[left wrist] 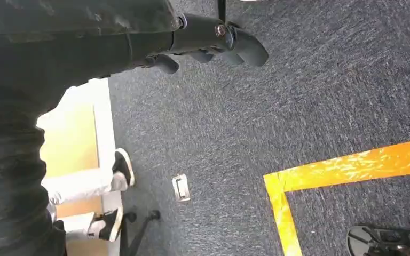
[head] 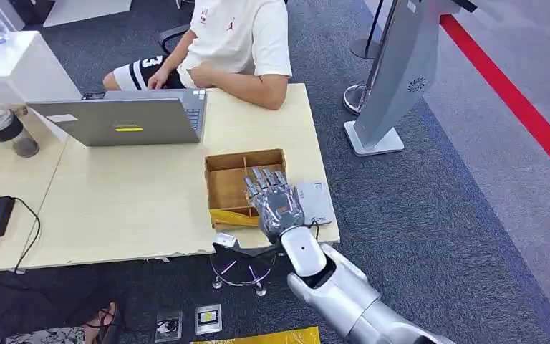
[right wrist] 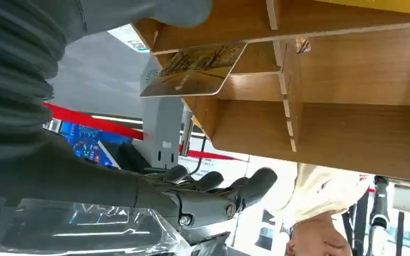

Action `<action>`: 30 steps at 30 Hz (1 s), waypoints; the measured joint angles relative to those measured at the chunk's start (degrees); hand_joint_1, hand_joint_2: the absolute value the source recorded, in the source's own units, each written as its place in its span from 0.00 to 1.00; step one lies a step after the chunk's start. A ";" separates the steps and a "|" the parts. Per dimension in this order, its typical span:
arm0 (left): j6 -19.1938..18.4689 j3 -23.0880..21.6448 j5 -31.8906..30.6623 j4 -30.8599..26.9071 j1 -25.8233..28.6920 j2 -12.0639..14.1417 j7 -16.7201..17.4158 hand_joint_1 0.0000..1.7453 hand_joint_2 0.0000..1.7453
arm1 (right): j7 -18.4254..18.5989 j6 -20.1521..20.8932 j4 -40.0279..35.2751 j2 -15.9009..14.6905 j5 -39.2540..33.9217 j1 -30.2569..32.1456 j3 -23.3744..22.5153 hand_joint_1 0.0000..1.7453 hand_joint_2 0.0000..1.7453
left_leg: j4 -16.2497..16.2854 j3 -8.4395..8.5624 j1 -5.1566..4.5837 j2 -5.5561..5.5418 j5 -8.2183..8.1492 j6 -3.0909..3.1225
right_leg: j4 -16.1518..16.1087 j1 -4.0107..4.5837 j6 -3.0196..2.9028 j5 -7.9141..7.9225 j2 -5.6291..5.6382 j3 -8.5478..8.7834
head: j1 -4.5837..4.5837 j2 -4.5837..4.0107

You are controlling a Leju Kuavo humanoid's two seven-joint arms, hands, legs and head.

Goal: Pass the card to the sensor for recognition and then transmit it.

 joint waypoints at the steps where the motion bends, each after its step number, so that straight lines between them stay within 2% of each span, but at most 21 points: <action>1: 0.02 0.00 0.00 0.00 0.00 0.00 0.02 0.00 1.00 | 0.13 0.02 0.13 0.15 -0.17 -0.07 0.00 0.31 1.00 | 0.00 0.00 0.00 0.00 0.00 0.00 | 0.00 0.00 0.00 0.00 0.00 0.00 | -0.02 0.00; 2: 0.07 0.00 0.00 0.00 0.00 -0.02 0.06 0.00 1.00 | 0.33 0.04 0.26 0.30 -0.35 -0.16 0.02 0.40 1.00 | 0.00 0.00 0.00 0.00 0.00 0.00 | 0.00 0.00 0.00 0.00 0.00 0.00 | -0.02 0.00; 5: 0.18 0.00 0.02 0.00 0.00 -0.04 0.15 0.00 1.00 | 0.55 0.07 0.68 0.52 -0.68 -0.35 0.02 0.41 1.00 | 0.00 0.00 0.00 0.00 0.00 0.00 | 0.00 0.00 0.00 0.00 0.00 0.00 | -0.02 0.00; 7: 0.24 0.00 0.07 0.00 0.00 -0.09 0.15 0.00 1.00 | 0.70 0.11 1.00 0.63 -0.72 -0.47 0.00 0.48 1.00 | 0.00 0.00 0.00 0.00 0.00 0.00 | 0.00 0.00 0.00 0.00 0.00 0.00 | -0.02 0.00; 12: 0.46 0.00 0.17 0.00 0.00 -0.22 0.44 0.00 1.00 | 0.94 0.35 1.70 0.94 -0.87 -0.62 0.00 0.44 1.00 | 0.00 0.00 0.00 0.00 0.00 0.00 | 0.00 0.00 0.00 0.00 0.00 0.00 | -0.02 0.00; 20: 1.18 0.00 0.57 0.00 0.00 -0.50 1.03 0.00 1.00 | 0.98 0.44 2.32 1.11 -1.42 -0.77 0.02 0.47 1.00 | 0.00 0.00 0.00 0.00 0.00 0.00 | 0.00 0.00 0.00 0.00 0.00 0.00 | -0.02 0.00; 30: 1.36 0.00 0.57 0.00 0.00 -0.59 1.20 0.00 1.00 | 1.31 0.48 2.67 1.07 -1.79 -0.78 0.00 0.44 1.00 | 0.00 0.01 0.00 0.00 0.00 0.00 | 0.00 0.00 0.00 0.00 0.00 0.00 | -0.02 0.00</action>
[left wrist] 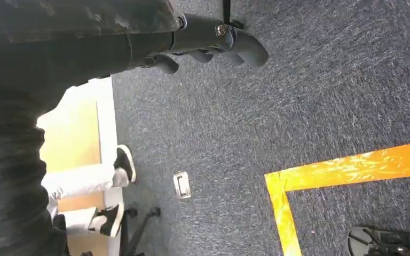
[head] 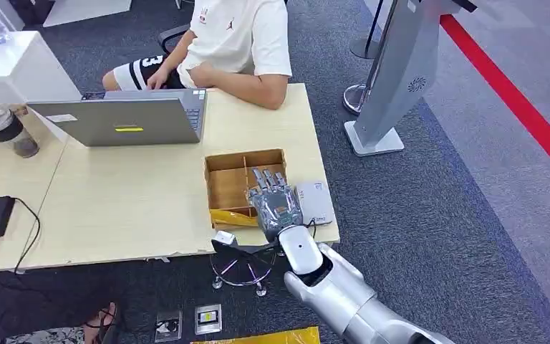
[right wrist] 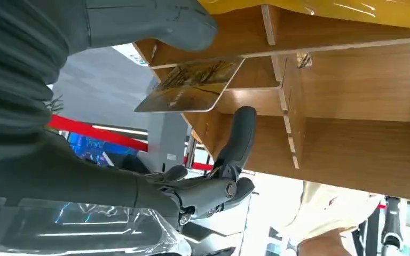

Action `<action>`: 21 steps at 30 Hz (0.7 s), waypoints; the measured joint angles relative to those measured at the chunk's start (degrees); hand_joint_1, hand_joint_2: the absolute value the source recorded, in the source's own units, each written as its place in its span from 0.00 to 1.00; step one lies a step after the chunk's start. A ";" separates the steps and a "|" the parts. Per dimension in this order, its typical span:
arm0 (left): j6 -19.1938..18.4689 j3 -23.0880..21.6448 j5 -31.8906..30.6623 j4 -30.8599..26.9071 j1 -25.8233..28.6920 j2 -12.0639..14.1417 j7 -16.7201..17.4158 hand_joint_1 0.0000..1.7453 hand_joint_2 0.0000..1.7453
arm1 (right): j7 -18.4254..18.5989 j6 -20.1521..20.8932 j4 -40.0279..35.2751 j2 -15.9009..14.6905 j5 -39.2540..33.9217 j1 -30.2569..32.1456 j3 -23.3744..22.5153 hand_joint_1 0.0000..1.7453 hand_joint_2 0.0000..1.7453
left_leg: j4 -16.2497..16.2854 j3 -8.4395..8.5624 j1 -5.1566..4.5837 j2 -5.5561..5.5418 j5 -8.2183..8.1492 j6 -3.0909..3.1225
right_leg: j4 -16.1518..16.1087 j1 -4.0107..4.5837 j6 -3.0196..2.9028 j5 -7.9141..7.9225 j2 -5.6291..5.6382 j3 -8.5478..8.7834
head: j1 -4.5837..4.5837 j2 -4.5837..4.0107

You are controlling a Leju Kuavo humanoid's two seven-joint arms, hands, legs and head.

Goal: Pass the card to the sensor for recognition and then transmit it.

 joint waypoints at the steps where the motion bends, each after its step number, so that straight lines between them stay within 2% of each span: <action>1: 0.00 0.00 0.00 0.00 0.00 0.00 0.00 0.00 1.00 | 0.00 0.00 0.00 0.00 0.00 0.00 0.00 0.44 1.00 | 0.00 0.00 0.00 0.00 0.00 0.00 | 0.00 0.00 0.00 0.00 0.00 0.00 | 0.00 0.00; 6: 0.00 0.00 -0.07 0.00 0.01 -0.02 0.00 0.00 1.00 | 0.85 -0.04 0.11 -0.61 -0.63 -0.04 -0.24 0.44 1.00 | 0.00 0.00 0.00 0.00 0.00 0.00 | 0.00 0.00 0.00 0.00 0.00 0.00 | 0.00 0.00; 11: -0.09 0.00 -0.48 0.00 0.02 -0.02 0.00 0.00 1.00 | 1.44 -0.20 0.20 -1.55 -1.22 -0.09 -1.40 0.51 1.00 | 0.00 0.00 0.00 0.00 0.00 0.00 | 0.00 0.00 0.00 0.00 0.00 0.00 | 0.00 0.00; 12: -0.09 0.00 -0.48 0.00 0.02 -0.02 0.00 0.00 1.00 | 1.53 -0.24 0.20 -1.62 -1.29 -0.13 -1.46 0.57 1.00 | 0.00 0.00 0.00 0.00 0.00 0.00 | 0.00 0.00 0.00 0.00 0.00 0.00 | 0.00 0.00; 13: -0.09 0.00 -0.48 0.00 0.02 -0.02 0.00 0.00 1.00 | 1.55 -0.28 0.22 -1.71 -1.36 -0.17 -1.51 0.80 1.00 | 0.00 0.00 0.00 0.01 0.00 0.00 | 0.00 0.00 0.00 0.00 0.01 0.00 | 0.00 0.00; 17: -0.07 0.00 -0.46 0.00 0.02 -0.02 0.00 0.00 1.00 | 1.55 -0.48 0.37 -1.81 -1.46 -0.21 -1.57 0.80 1.00 | 0.00 0.00 0.00 0.00 0.00 0.00 | 0.00 0.00 0.00 0.00 0.00 0.00 | 0.00 0.00; 18: -0.07 0.00 -0.46 0.00 0.02 -0.02 0.00 0.00 1.00 | 1.55 -0.52 0.35 -1.86 -1.46 -0.22 -1.57 0.91 1.00 | 0.00 0.00 0.00 0.00 0.00 0.00 | 0.00 0.00 0.00 0.00 0.00 0.00 | 0.00 0.00; 21: -0.07 0.00 -0.46 0.00 0.02 -0.02 0.00 0.00 1.00 | 1.53 -0.63 0.37 -1.90 -1.49 -0.35 -1.60 0.90 1.00 | 0.00 0.00 0.00 0.00 0.00 0.00 | 0.00 0.00 0.00 0.00 0.01 0.00 | 0.00 0.00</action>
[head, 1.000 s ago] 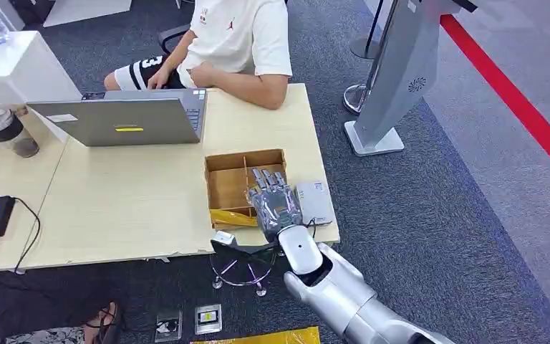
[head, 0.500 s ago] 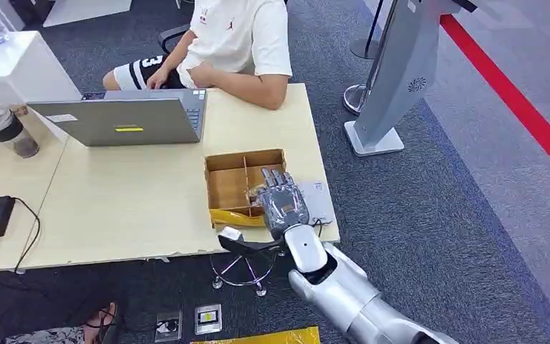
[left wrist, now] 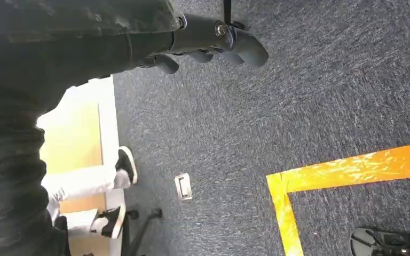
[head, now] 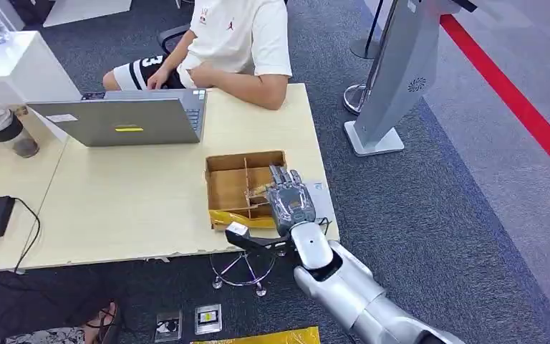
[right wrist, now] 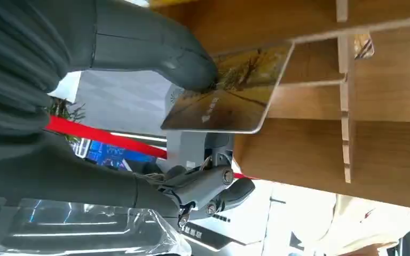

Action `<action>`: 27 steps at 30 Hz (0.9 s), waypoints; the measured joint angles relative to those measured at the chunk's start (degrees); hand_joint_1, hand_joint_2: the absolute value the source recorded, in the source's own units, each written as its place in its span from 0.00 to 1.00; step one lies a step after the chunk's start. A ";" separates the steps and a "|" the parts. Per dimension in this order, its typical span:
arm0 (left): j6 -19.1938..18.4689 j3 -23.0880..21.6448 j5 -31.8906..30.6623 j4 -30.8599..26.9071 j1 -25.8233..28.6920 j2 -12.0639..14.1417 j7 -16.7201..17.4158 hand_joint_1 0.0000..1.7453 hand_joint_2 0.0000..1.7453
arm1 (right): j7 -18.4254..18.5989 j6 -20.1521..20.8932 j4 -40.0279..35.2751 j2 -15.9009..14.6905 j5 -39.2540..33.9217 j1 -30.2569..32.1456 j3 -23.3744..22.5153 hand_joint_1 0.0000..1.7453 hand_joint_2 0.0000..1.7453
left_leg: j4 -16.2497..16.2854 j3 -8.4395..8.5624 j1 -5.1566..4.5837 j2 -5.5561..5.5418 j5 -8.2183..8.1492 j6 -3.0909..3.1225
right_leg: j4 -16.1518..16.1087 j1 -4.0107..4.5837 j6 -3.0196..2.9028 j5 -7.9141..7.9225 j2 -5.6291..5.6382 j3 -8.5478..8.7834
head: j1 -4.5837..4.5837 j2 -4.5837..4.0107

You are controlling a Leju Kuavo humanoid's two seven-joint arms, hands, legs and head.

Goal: Pass the card to the sensor for recognition and then transmit it.

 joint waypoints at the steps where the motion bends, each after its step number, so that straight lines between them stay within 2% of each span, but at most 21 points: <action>1: 0.00 0.00 0.00 0.00 0.00 0.00 0.00 0.00 1.00 | 0.00 -0.07 0.00 0.00 -0.02 0.00 0.02 0.87 1.00 | 0.00 0.00 0.00 0.00 0.00 0.00 | 0.00 0.00 0.00 0.00 0.00 0.00 | 0.00 0.00; 9: 0.13 0.00 0.07 0.00 0.00 0.00 0.22 0.00 1.00 | -0.59 -0.57 0.09 0.02 -0.50 -0.16 0.07 0.87 1.00 | 0.00 0.00 0.00 0.00 0.00 0.00 | 0.00 0.00 0.00 0.00 -0.01 0.00 | 0.00 0.00; 13: 0.13 0.00 0.04 0.00 0.00 0.00 0.22 0.00 1.00 | -0.59 -1.14 0.09 0.02 -0.50 -0.16 0.07 0.94 1.00 | 0.00 0.00 0.00 0.00 0.00 0.00 | 0.00 0.00 0.00 0.00 0.00 0.00 | 0.00 0.00; 20: 0.09 0.00 0.04 0.00 0.00 0.00 0.20 0.00 1.00 | -0.59 -3.48 -0.53 0.00 -0.28 -0.16 0.07 0.94 1.00 | 0.00 0.00 0.00 0.00 0.00 0.00 | 0.00 0.00 0.00 0.00 0.00 0.00 | 0.00 0.00; 22: 0.09 0.00 0.04 0.00 0.00 0.00 0.20 0.00 1.00 | -0.59 -3.48 -0.59 0.00 -0.28 -0.16 0.04 1.00 1.00 | 0.00 0.00 0.00 0.00 0.00 0.00 | 0.00 0.00 0.00 0.00 0.00 0.00 | 0.00 0.00; 24: 0.07 0.00 0.04 0.00 0.00 0.00 0.20 0.00 1.00 | -0.59 -3.54 -0.65 0.00 -0.28 -0.16 0.04 1.00 1.00 | 0.00 0.01 0.00 0.00 0.00 0.00 | 0.00 0.00 0.00 0.00 0.00 0.00 | 0.00 0.00; 25: 0.07 0.00 0.04 0.00 0.00 0.00 0.20 0.00 1.00 | -0.59 -3.87 -0.77 -0.02 -0.28 -0.13 0.04 1.00 1.00 | 0.00 0.01 0.00 0.00 0.00 0.00 | 0.00 0.00 0.00 0.00 0.00 0.00 | 0.00 0.00; 27: 0.09 0.00 0.04 0.00 0.00 0.00 0.20 0.00 1.00 | -0.59 -7.44 -1.77 -0.22 -0.52 0.15 -0.15 1.00 1.00 | 0.01 0.01 0.00 0.00 0.01 0.00 | 0.00 0.00 0.00 0.01 0.00 0.00 | 0.00 0.00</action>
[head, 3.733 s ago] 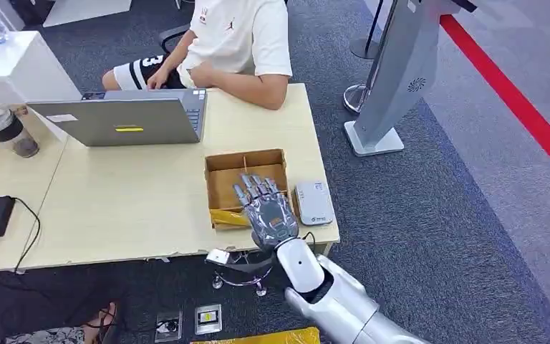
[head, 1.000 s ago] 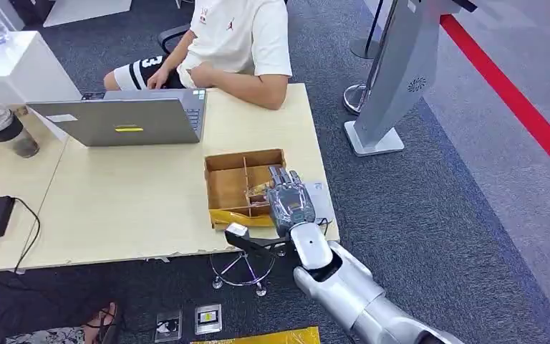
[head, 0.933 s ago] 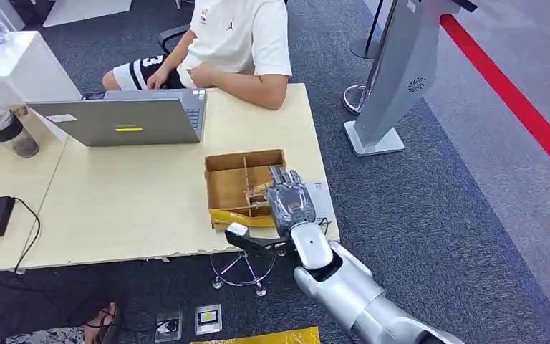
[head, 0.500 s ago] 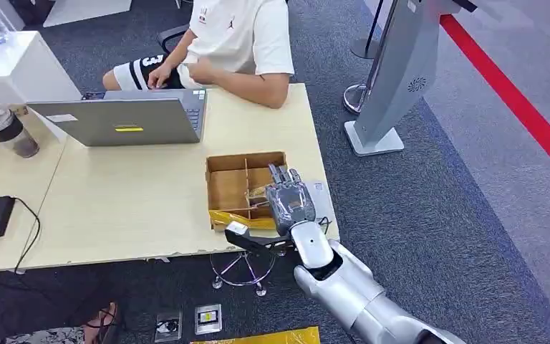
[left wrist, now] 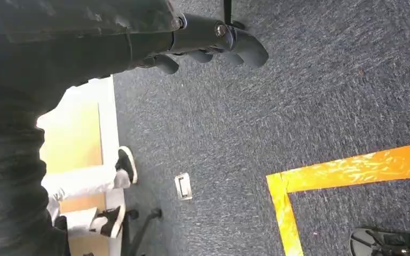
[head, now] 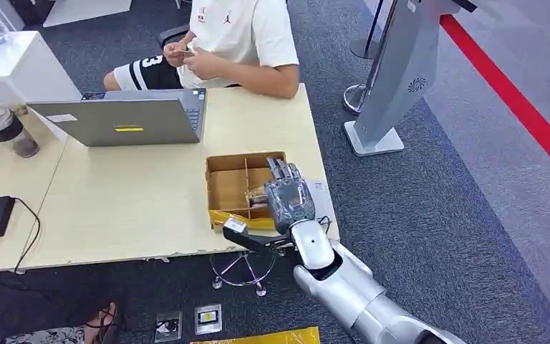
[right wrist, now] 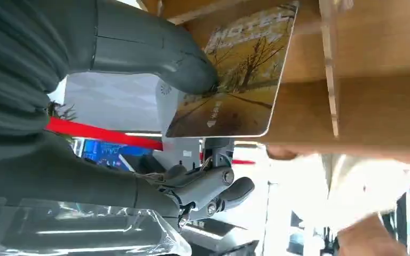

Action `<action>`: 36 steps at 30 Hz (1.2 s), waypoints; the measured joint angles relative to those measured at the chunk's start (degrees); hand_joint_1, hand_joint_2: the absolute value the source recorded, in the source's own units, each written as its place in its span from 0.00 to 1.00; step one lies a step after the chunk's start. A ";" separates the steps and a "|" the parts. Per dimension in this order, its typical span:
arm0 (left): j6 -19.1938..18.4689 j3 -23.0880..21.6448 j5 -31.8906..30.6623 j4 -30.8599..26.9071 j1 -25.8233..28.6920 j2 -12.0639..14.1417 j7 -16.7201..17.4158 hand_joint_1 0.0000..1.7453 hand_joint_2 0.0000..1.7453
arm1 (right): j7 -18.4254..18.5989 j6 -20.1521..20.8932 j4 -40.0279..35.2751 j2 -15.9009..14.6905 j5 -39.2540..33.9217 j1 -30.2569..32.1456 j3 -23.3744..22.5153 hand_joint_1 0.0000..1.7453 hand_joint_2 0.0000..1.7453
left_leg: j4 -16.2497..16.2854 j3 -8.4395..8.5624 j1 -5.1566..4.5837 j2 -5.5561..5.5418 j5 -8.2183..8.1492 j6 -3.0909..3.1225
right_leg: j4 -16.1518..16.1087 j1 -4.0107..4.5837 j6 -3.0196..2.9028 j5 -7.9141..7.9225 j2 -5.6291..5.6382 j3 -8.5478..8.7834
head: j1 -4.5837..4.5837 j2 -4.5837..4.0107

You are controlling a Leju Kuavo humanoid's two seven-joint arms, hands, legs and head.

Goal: Pass the card to the sensor for recognition and then transmit it.

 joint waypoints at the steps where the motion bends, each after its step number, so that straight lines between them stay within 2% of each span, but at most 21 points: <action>1: 0.00 0.00 0.00 0.00 0.01 0.00 0.00 0.00 1.00 | 0.04 -2.08 -0.92 -0.11 -0.20 0.29 -0.37 1.00 1.00 | 0.00 0.00 0.00 0.00 0.00 0.00 | 0.00 0.00 0.00 0.00 0.00 -0.01 | 0.00 0.00; 3: 0.06 0.00 0.00 0.00 0.06 0.00 0.00 0.00 1.00 | -0.17 -8.15 -5.36 -0.55 -1.42 1.34 -1.72 1.00 1.00 | 0.01 0.01 0.00 0.00 0.00 0.00 | 0.00 0.00 0.00 0.00 -0.01 0.00 | 0.00 0.00; 5: 0.35 0.00 0.00 0.00 0.17 0.00 0.00 0.00 1.00 | -1.98 -13.88 -11.20 -1.00 -3.77 2.63 -3.17 1.00 1.00 | 0.01 0.01 0.00 0.02 0.00 0.00 | 0.00 0.00 0.00 0.00 0.02 -0.01 | -0.02 0.00; 6: 0.59 0.00 0.04 0.00 0.21 -0.02 0.00 0.00 1.00 | -3.61 -16.61 -14.19 -1.14 -5.21 3.18 -3.72 1.00 1.00 | 0.01 0.00 0.00 0.03 -0.01 0.00 | 0.00 0.00 0.00 0.00 0.03 -0.01 | 0.02 0.00; 7: 0.87 0.00 0.20 0.00 0.21 -0.07 0.04 0.00 1.00 | -7.48 -19.70 -18.05 -1.14 -6.44 4.01 -4.35 1.00 1.00 | 0.00 0.00 0.00 0.04 -0.01 0.00 | 0.00 0.00 0.00 -0.01 0.03 0.00 | 0.00 0.00; 9: 1.35 0.00 0.41 0.00 0.21 -0.15 0.41 0.00 1.00 | -14.81 -21.76 -24.18 -0.37 -7.80 6.03 -4.94 1.00 1.00 | -0.01 0.01 0.01 0.05 -0.02 -0.01 | 0.00 0.01 -0.02 -0.02 0.03 -0.01 | -0.02 0.00; 10: 1.53 0.00 0.42 0.00 0.21 -0.20 0.48 0.00 1.00 | -16.65 -21.82 -26.79 0.26 -8.13 6.82 -4.94 1.00 1.00 | -0.01 0.01 0.01 0.07 -0.02 -0.01 | 0.00 0.01 -0.02 -0.02 0.03 -0.03 | -0.02 0.00; 12: 1.68 0.00 0.44 0.00 0.18 -0.26 0.55 0.00 1.00 | -17.35 -21.82 -30.19 0.90 -8.42 7.79 -5.11 1.00 1.00 | -0.01 0.01 0.03 0.06 -0.02 -0.02 | 0.00 0.03 -0.02 -0.03 0.01 -0.02 | 0.00 0.00; 15: 1.79 0.00 0.42 0.00 0.21 -0.46 0.81 0.00 1.00 | -17.24 -20.36 -34.31 1.01 -9.36 7.54 -5.35 1.00 1.00 | -0.04 0.00 0.04 0.10 0.00 -0.04 | 0.00 0.04 -0.03 0.00 0.03 0.00 | 0.00 0.00; 18: 1.66 0.00 -0.15 0.00 0.09 -0.54 0.83 0.00 1.00 | -16.68 -17.41 -34.44 1.42 -8.22 4.67 -4.22 1.00 1.00 | -0.04 0.01 0.04 0.19 0.05 -0.06 | 0.01 0.04 -0.04 0.09 0.08 0.00 | 0.02 0.00; 21: 0.48 0.00 -1.49 0.00 -0.03 -0.63 0.33 0.00 1.00 | -13.96 -13.91 -32.27 3.06 -4.50 0.10 -2.66 1.00 1.00 | -0.04 0.00 0.04 0.18 0.11 -0.07 | 0.03 0.05 -0.04 0.09 0.07 -0.01 | 0.00 0.00; 24: -0.26 -0.02 -2.19 0.00 -0.15 -0.68 -0.31 0.00 1.00 | -11.67 -12.62 -25.89 5.10 -1.81 -4.64 -1.57 1.00 1.00 | -0.03 0.00 0.07 0.06 0.12 -0.08 | 0.05 0.08 -0.05 0.09 -0.02 0.01 | -0.02 0.00; 28: -0.72 -0.17 -2.69 0.00 -0.19 -0.70 -0.72 0.00 1.00 | -9.29 -10.76 -18.17 6.63 0.53 -7.64 -0.67 1.00 1.00 | -0.03 -0.15 0.08 -0.05 0.14 -0.11 | 0.08 0.09 -0.05 0.09 -0.08 -0.10 | 0.02 0.00; 32: -1.70 -0.37 -3.73 0.00 -0.41 -0.70 -1.35 0.00 1.00 | -4.82 -5.82 -4.67 9.33 8.71 -14.46 1.39 1.00 1.00 | -0.02 -0.14 0.08 -0.05 0.14 -0.11 | 0.08 0.09 -0.06 0.08 -0.07 -0.11 | -0.02 0.00; 36: -2.51 -1.18 -4.83 0.00 -0.40 -0.72 -2.80 0.00 1.00 | -0.70 -1.65 3.27 10.25 15.32 -17.22 3.89 1.00 1.00 | -0.02 -0.19 0.08 -0.15 0.14 -0.11 | 0.08 0.10 -0.07 0.06 -0.18 -0.12 | 0.00 0.00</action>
